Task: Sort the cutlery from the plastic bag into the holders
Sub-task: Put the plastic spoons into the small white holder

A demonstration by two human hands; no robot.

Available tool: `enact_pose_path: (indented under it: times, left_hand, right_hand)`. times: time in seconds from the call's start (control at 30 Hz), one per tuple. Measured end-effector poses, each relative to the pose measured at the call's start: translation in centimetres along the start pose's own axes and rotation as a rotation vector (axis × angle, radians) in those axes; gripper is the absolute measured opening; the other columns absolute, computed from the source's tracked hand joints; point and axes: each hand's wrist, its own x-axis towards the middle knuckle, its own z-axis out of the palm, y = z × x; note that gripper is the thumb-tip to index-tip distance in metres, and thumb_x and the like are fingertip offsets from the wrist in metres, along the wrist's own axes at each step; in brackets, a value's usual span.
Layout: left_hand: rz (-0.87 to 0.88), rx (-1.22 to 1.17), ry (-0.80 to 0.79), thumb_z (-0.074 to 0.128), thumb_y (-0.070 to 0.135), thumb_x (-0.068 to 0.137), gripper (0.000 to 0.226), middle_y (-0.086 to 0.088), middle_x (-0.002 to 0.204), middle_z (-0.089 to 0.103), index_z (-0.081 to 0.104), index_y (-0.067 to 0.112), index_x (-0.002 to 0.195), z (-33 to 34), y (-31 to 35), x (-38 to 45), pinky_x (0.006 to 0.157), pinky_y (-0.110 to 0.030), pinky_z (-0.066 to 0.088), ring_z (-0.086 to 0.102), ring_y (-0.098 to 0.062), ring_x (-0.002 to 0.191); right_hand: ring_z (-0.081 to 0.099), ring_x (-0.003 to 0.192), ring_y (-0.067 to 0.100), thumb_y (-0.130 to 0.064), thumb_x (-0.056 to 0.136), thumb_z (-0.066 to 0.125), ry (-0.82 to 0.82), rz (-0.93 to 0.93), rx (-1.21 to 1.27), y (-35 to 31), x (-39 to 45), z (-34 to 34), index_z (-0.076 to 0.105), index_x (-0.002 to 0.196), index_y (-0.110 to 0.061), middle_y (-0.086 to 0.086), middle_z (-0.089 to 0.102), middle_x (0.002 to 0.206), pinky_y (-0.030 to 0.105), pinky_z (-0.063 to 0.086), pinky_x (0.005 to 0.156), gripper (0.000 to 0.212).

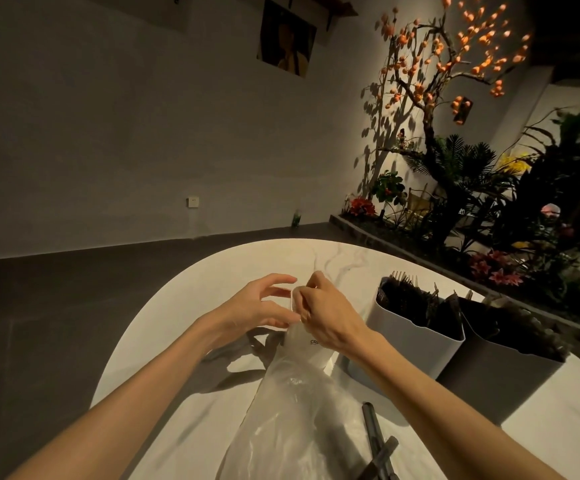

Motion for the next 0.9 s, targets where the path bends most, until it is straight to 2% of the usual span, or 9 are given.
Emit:
enact_pose_path:
  times: [0.07, 0.17, 0.27, 0.33, 0.47, 0.57, 0.67, 0.8, 0.9]
  left_hand:
    - [-0.010, 0.007, 0.008, 0.084, 0.025, 0.069, 0.073, 0.003, 0.130, 0.056, 0.052, 0.032, 0.135, 0.0, 0.1, -0.1, 0.081, -0.029, 0.061, 0.061, -0.020, 0.114]
    - [-0.003, 0.052, 0.098, 0.080, 0.012, 0.082, 0.058, 0.003, 0.129, 0.057, 0.055, 0.032, 0.131, -0.1, 0.5, -0.6, 0.081, -0.030, 0.061, 0.062, -0.018, 0.112]
    - [0.092, 0.131, 0.311, 0.072, 0.003, 0.087, 0.046, 0.002, 0.126, 0.061, 0.060, 0.030, 0.121, -0.1, 1.5, -1.2, 0.070, -0.024, 0.056, 0.066, -0.019, 0.101]
    - [0.159, 0.158, 0.429, 0.069, 0.000, 0.088, 0.040, 0.004, 0.120, 0.064, 0.062, 0.027, 0.116, 0.3, 2.8, -1.8, 0.062, -0.019, 0.053, 0.067, -0.017, 0.093]
    - [0.230, 0.241, 0.409, 0.068, 0.002, 0.090, 0.027, 0.006, 0.105, 0.067, 0.066, 0.022, 0.109, 2.6, 5.2, -3.3, 0.058, -0.017, 0.053, 0.068, -0.019, 0.082]
    - [0.236, 0.264, 0.302, 0.068, 0.002, 0.091, 0.021, 0.002, 0.099, 0.070, 0.069, 0.019, 0.103, 5.6, 6.5, -5.0, 0.058, -0.021, 0.055, 0.069, -0.018, 0.075]
    - [0.213, 0.284, 0.214, 0.065, -0.004, 0.089, 0.024, -0.004, 0.095, 0.071, 0.071, 0.016, 0.099, 8.3, 6.7, -6.4, 0.056, -0.023, 0.054, 0.068, -0.015, 0.067]
    - [0.106, 0.391, 0.038, 0.063, -0.002, 0.086, 0.020, -0.008, 0.091, 0.071, 0.070, 0.013, 0.096, 11.5, 5.0, -8.3, 0.055, -0.025, 0.052, 0.070, -0.015, 0.064]
    - [-0.010, 0.582, -0.084, 0.066, 0.005, 0.088, 0.013, -0.004, 0.093, 0.072, 0.069, 0.015, 0.094, 13.6, 3.0, -10.1, 0.056, -0.018, 0.052, 0.071, -0.011, 0.066]
  right_hand:
    - [0.050, 0.076, 0.020, -0.033, 0.105, 0.037, 0.120, -0.003, -0.059, 0.0, 0.1, -0.2, 0.056, 0.073, -0.020, 0.001, 0.052, 0.086, 0.033, 0.039, 0.067, 0.040]
    - [0.045, 0.062, 0.021, -0.031, 0.106, 0.037, 0.257, -0.039, -0.118, -0.5, -0.1, -0.9, 0.049, 0.070, -0.016, 0.002, 0.053, 0.071, 0.030, 0.026, 0.065, 0.041]
    - [0.048, 0.063, 0.018, -0.033, 0.107, 0.033, 0.112, -0.090, -0.031, -0.4, -0.8, -0.7, 0.052, 0.075, -0.014, 0.001, 0.056, 0.077, 0.037, 0.038, 0.063, 0.042]
    - [0.055, 0.072, 0.017, -0.035, 0.108, 0.032, 0.155, -0.111, 0.015, -0.4, -1.5, -1.5, 0.060, 0.088, -0.014, 0.001, 0.062, 0.091, 0.037, 0.049, 0.069, 0.041]
    - [0.056, 0.068, 0.017, -0.034, 0.105, 0.041, 0.276, -0.151, 0.027, -0.3, -3.9, -4.9, 0.064, 0.082, -0.011, 0.001, 0.062, 0.078, 0.037, 0.048, 0.064, 0.040]
    - [0.056, 0.059, 0.019, -0.035, 0.102, 0.045, 0.193, -0.104, 0.001, 0.0, -7.2, -6.3, 0.063, 0.074, -0.011, 0.002, 0.062, 0.067, 0.035, 0.049, 0.058, 0.041]
    - [0.057, 0.055, 0.025, -0.033, 0.099, 0.051, 0.069, 0.084, 0.017, 0.3, -10.5, -6.7, 0.057, 0.064, -0.012, 0.004, 0.059, 0.061, 0.036, 0.048, 0.056, 0.041]
    - [0.066, 0.057, 0.021, -0.033, 0.095, 0.061, -0.350, 0.397, -0.059, 0.5, -14.8, -6.8, 0.065, 0.072, -0.006, 0.008, 0.069, 0.069, 0.033, 0.061, 0.062, 0.035]
    - [0.067, 0.060, 0.015, -0.031, 0.091, 0.073, -0.624, 0.559, 0.006, 0.1, -18.4, -7.0, 0.060, 0.076, -0.010, 0.005, 0.068, 0.075, 0.026, 0.061, 0.064, 0.029]
